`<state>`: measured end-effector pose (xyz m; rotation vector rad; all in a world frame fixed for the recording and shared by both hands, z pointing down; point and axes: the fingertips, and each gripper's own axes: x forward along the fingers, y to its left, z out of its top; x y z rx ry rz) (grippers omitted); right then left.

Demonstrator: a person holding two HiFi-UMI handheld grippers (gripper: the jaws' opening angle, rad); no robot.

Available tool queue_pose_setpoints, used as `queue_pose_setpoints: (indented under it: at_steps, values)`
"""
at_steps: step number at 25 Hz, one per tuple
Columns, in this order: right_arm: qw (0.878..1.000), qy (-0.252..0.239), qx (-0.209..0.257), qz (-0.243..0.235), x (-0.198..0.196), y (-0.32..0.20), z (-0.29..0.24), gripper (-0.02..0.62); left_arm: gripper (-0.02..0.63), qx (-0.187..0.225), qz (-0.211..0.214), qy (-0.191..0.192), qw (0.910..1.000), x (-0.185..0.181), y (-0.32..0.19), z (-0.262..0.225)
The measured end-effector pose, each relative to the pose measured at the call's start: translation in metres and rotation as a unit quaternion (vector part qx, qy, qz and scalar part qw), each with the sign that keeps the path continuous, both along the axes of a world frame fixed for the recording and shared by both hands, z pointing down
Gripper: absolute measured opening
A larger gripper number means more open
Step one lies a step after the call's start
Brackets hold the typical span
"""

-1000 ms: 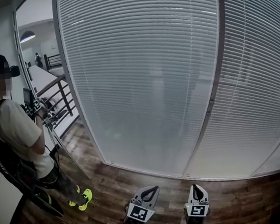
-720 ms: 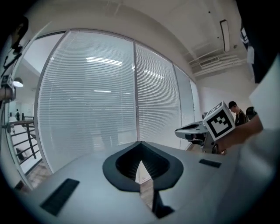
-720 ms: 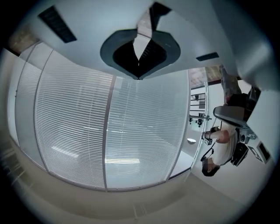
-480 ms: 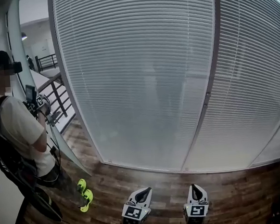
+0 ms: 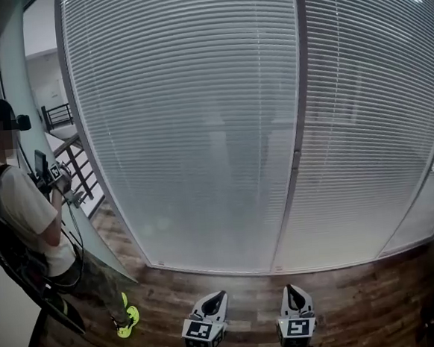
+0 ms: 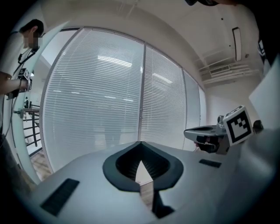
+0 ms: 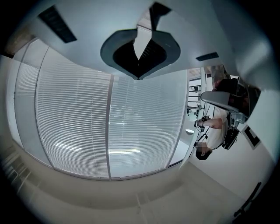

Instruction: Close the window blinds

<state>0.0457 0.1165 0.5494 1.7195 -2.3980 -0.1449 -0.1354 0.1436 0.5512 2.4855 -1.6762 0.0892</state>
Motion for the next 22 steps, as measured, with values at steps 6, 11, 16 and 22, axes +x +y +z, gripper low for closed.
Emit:
queue_pose_setpoints:
  at_steps: [6,11,16,22]
  values:
    - [1.000,-0.006,0.015,-0.020,-0.005,-0.017,-0.007,0.003,0.000,-0.012,0.005,-0.012,0.9998,0.010,-0.022,-0.002]
    - [1.000,0.010,0.015,-0.025,-0.001,-0.021,-0.008,0.003,0.000,-0.011,0.014,-0.017,0.9997,0.014,-0.023,0.000]
    - [1.000,0.001,0.016,-0.016,0.012,-0.024,-0.015,0.003,0.000,-0.008,0.028,-0.020,0.9994,0.024,-0.027,-0.004]
    - [1.000,0.002,-0.001,-0.031,0.020,-0.012,-0.002,0.003,0.000,-0.013,0.008,-0.022,0.9996,0.033,-0.018,-0.013]
